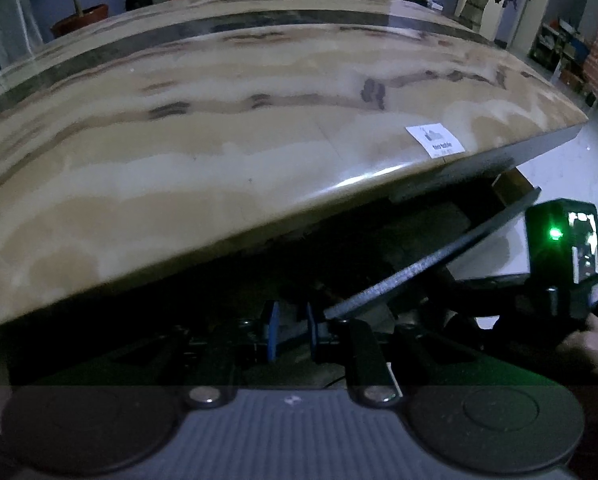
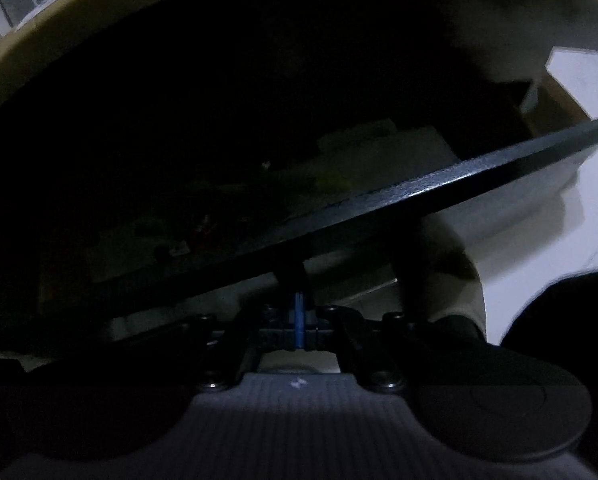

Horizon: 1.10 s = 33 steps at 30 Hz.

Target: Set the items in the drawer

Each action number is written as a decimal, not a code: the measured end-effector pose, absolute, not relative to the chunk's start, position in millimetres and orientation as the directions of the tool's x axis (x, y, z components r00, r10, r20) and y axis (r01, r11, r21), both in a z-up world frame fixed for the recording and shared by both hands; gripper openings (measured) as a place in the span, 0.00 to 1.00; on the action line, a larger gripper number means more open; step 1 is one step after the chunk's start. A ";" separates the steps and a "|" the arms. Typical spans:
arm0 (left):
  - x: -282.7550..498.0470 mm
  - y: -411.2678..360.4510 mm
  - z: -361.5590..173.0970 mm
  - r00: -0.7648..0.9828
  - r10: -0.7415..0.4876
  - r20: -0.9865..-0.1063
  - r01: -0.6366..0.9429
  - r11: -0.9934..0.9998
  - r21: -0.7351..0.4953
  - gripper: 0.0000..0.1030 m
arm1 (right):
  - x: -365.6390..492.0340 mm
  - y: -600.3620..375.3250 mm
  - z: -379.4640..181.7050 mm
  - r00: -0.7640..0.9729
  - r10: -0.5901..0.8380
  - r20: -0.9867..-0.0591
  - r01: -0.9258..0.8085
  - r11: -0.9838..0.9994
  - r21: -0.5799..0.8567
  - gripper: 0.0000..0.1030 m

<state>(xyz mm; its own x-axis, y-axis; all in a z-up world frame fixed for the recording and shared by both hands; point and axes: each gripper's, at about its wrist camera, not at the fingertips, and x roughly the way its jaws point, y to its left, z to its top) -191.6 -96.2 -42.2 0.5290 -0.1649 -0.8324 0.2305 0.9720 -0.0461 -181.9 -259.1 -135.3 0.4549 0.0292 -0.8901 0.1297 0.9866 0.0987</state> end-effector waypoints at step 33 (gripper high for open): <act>-186.5 -85.1 13.3 0.670 -0.030 -0.741 0.048 0.999 0.003 0.20 | -263.5 -279.3 19.6 0.725 0.301 -0.620 -0.182 0.951 0.250 0.01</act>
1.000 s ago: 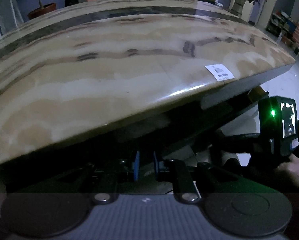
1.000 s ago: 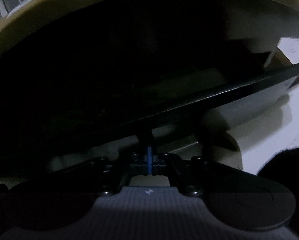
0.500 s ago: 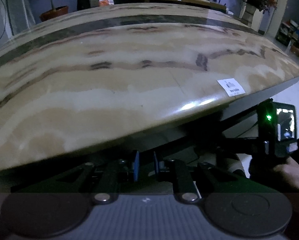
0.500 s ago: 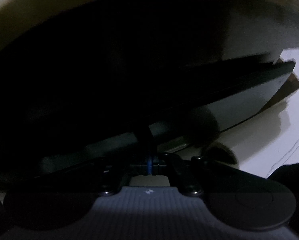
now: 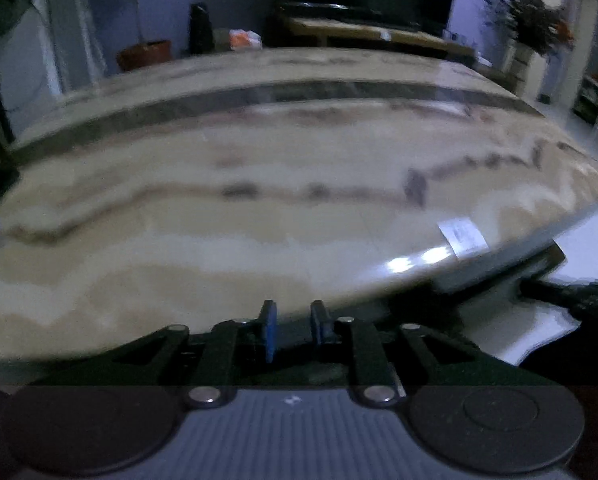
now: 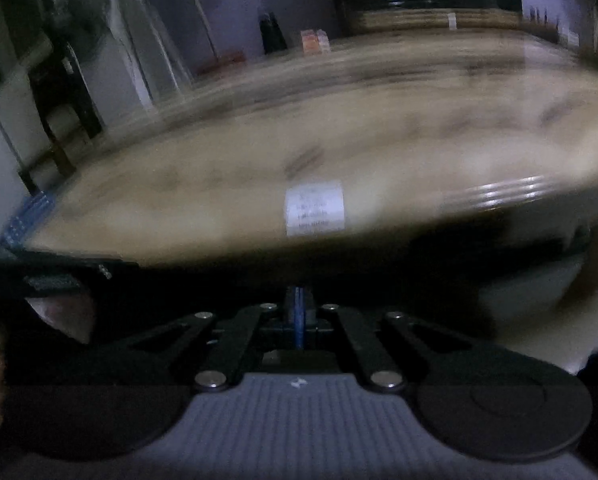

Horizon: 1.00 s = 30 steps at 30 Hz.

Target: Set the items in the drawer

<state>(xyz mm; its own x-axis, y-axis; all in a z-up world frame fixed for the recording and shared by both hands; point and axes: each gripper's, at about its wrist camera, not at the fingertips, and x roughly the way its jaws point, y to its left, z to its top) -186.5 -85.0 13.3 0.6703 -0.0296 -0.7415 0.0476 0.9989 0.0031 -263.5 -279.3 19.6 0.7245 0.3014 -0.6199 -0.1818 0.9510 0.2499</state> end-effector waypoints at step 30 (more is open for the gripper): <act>4.0 -6.6 5.8 0.757 0.085 -0.648 -0.073 0.996 0.045 0.65 | 13.3 -253.5 7.0 0.826 0.114 -0.552 -0.107 0.993 0.045 0.41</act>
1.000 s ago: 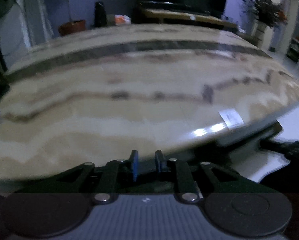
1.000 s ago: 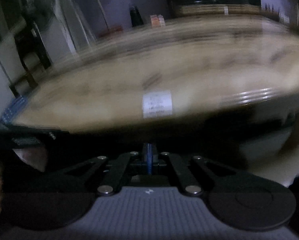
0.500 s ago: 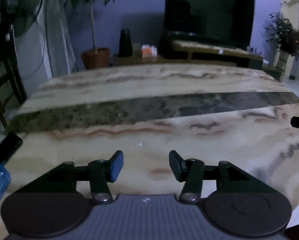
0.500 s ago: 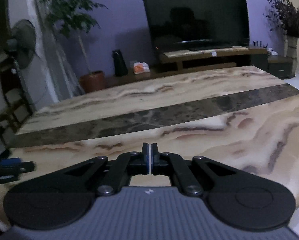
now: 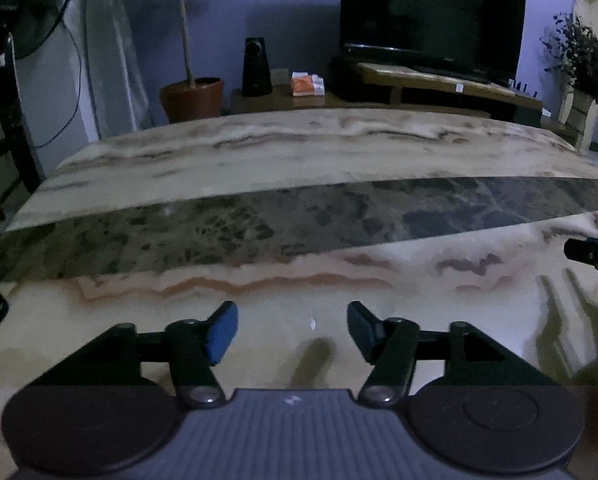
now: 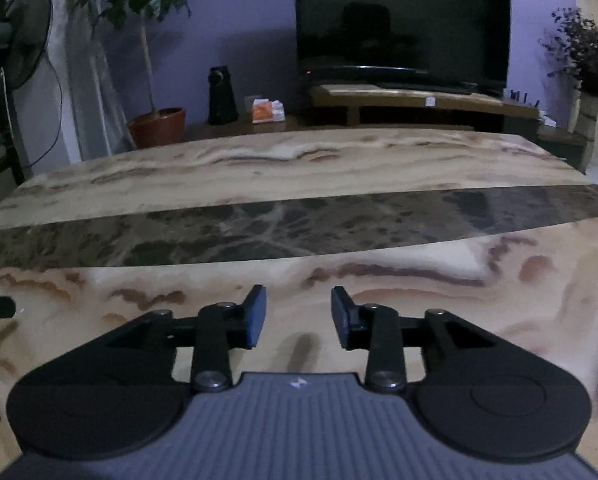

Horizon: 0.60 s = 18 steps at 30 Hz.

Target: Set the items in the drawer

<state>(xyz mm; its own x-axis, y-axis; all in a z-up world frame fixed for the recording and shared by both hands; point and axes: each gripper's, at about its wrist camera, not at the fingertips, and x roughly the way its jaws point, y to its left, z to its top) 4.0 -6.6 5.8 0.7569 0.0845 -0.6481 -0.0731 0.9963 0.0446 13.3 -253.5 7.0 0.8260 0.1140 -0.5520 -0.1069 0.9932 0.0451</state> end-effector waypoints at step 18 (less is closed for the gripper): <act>21.0 9.3 -14.6 0.776 0.093 -0.624 -0.093 0.995 0.032 0.83 | 32.6 -242.9 1.5 0.827 0.100 -0.553 -0.126 0.992 -0.009 0.69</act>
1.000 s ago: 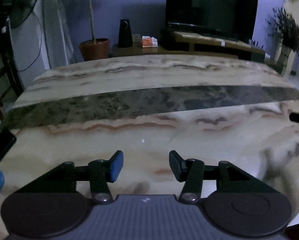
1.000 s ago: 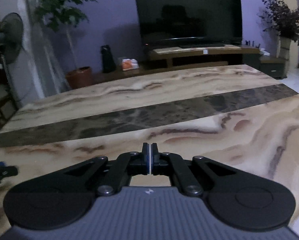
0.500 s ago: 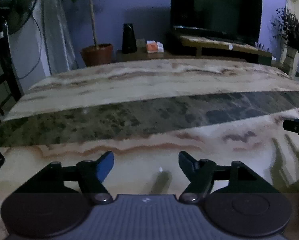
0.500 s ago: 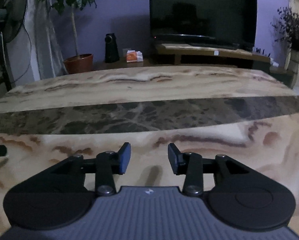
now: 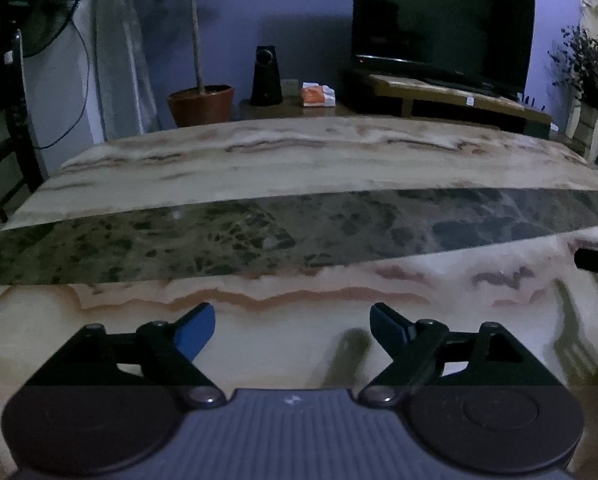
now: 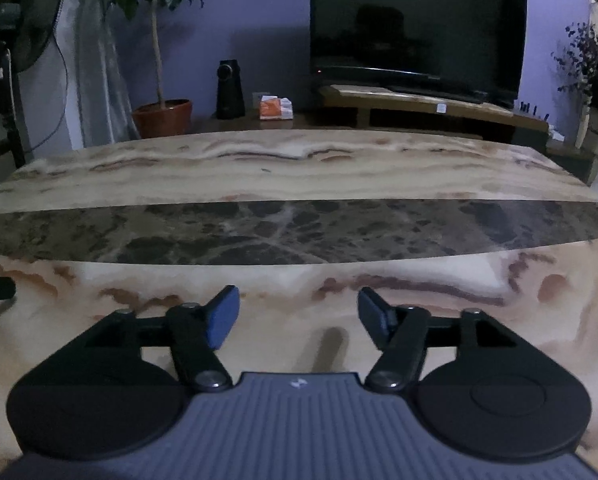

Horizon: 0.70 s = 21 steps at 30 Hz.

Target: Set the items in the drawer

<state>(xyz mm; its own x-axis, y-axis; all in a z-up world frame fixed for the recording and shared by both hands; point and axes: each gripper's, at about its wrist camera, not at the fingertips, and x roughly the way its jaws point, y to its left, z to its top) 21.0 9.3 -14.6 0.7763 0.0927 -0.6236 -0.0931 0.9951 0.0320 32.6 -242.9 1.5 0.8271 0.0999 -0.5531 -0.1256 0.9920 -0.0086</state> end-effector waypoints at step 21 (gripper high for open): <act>32.8 3.9 -23.2 0.772 0.038 -0.635 -0.027 0.999 0.027 1.00 | 56.3 -243.1 -14.8 0.765 0.062 -0.641 -0.087 0.996 -0.007 1.00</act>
